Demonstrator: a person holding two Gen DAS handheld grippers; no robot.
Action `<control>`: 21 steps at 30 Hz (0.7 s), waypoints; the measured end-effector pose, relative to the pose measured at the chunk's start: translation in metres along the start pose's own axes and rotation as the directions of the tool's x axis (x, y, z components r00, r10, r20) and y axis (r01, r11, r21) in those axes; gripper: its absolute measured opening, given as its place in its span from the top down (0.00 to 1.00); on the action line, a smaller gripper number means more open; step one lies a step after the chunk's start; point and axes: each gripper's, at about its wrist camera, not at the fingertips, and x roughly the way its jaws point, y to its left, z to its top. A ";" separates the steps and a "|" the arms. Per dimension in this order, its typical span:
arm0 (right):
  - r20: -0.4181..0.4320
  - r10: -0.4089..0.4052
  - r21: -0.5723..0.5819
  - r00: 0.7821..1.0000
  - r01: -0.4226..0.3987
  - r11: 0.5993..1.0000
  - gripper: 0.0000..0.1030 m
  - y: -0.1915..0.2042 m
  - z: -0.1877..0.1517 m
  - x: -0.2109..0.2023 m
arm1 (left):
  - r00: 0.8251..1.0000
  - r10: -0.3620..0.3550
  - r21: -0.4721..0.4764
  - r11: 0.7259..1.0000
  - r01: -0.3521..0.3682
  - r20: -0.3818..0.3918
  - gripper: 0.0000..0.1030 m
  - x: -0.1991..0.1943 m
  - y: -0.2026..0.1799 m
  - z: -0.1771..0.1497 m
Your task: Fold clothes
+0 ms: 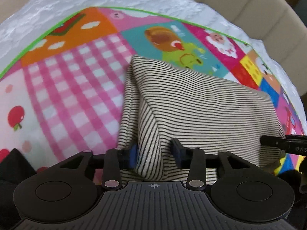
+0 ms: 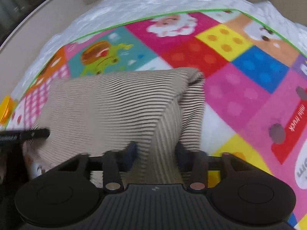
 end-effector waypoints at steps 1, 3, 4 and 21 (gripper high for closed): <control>-0.004 -0.006 0.025 1.000 0.006 1.000 0.42 -0.003 0.001 0.002 | 1.000 0.005 -0.004 1.000 -0.005 0.000 0.50 -0.002 0.000 0.000; 0.003 -0.006 0.057 1.000 0.006 0.998 0.38 -0.008 0.002 0.000 | 1.000 0.014 -0.007 1.000 -0.014 0.007 0.43 -0.012 -0.003 -0.003; 0.017 -0.013 0.066 1.000 0.012 0.998 0.33 -0.009 0.001 -0.002 | 1.000 0.017 -0.011 1.000 -0.017 0.011 0.33 -0.018 -0.004 -0.006; 0.166 0.098 0.253 0.981 -0.138 0.957 0.00 -0.042 -0.006 -0.027 | 0.965 -0.247 -0.322 0.924 0.207 -0.087 0.12 0.011 -0.014 -0.041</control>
